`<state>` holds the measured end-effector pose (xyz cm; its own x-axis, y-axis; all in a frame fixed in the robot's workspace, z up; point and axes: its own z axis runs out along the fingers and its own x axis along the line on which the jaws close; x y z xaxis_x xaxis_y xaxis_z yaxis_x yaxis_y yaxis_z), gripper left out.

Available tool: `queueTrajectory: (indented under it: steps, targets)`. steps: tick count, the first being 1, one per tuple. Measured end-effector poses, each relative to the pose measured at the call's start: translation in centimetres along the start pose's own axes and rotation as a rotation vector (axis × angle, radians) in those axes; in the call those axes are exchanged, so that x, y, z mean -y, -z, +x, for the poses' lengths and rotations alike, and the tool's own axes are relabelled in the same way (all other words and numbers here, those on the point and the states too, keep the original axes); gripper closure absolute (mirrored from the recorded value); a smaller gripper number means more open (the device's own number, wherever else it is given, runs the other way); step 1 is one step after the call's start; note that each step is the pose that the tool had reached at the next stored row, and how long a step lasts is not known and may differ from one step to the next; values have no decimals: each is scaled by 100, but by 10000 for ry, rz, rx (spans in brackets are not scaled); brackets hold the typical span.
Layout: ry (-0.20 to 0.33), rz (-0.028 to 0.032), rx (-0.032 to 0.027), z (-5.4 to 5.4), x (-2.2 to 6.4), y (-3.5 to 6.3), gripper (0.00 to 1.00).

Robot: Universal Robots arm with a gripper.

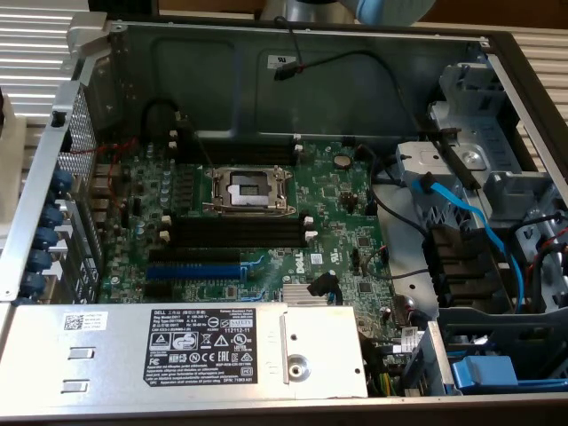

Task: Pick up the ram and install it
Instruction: 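Pick up the ram and move it above insertion slot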

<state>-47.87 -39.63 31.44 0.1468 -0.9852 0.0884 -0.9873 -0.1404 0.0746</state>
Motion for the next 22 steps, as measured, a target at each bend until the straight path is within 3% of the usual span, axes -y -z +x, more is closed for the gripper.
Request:
queueTrajectory:
  steps: [2, 3, 7, 8, 9, 11, 17, 19, 20, 22]
  targets:
    - [0, 7, -4, 0, 0, 0, 88]
    - [-9, 86, -16, -1, 0, 2, 88]
    - [-81, 808, -119, -1, 0, 3, 88]
    - [-96, 951, -139, 0, 0, 6, 88]
    - [-105, 1048, -154, 1, -1, 18, 88]
    - [-111, 1124, -162, 6, -4, 68, 88]
    - [-114, 1133, -163, 35, 24, 332, 88]
    - [-114, 1136, -138, 46, 58, 385, 88]
    - [-113, 1142, -90, 50, 66, 396, 88]
    - [-113, 1168, 90, 58, 67, 396, 88]
